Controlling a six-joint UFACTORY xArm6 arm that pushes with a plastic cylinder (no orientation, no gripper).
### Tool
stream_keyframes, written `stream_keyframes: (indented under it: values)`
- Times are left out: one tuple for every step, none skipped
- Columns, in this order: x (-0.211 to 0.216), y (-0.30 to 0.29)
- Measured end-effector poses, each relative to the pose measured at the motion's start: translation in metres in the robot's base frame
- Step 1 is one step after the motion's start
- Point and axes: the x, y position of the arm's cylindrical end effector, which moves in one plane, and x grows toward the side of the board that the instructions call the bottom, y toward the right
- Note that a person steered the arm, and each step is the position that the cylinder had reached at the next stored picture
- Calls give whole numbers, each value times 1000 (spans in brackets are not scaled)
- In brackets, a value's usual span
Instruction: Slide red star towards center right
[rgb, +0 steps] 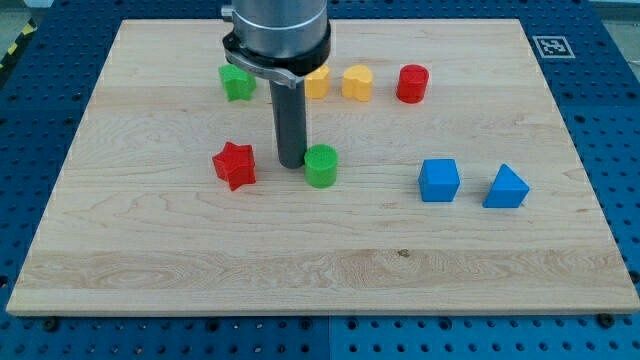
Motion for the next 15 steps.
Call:
stream_keyframes:
  values:
    - [9, 19]
    - [10, 32]
    - [17, 25]
    - [25, 21]
    - [34, 19]
    - [47, 5]
    - [49, -26]
    - [49, -49]
    - [48, -67]
    - [53, -67]
    - [52, -66]
    - [40, -81]
    - [29, -108]
    - [21, -117]
    - [21, -103]
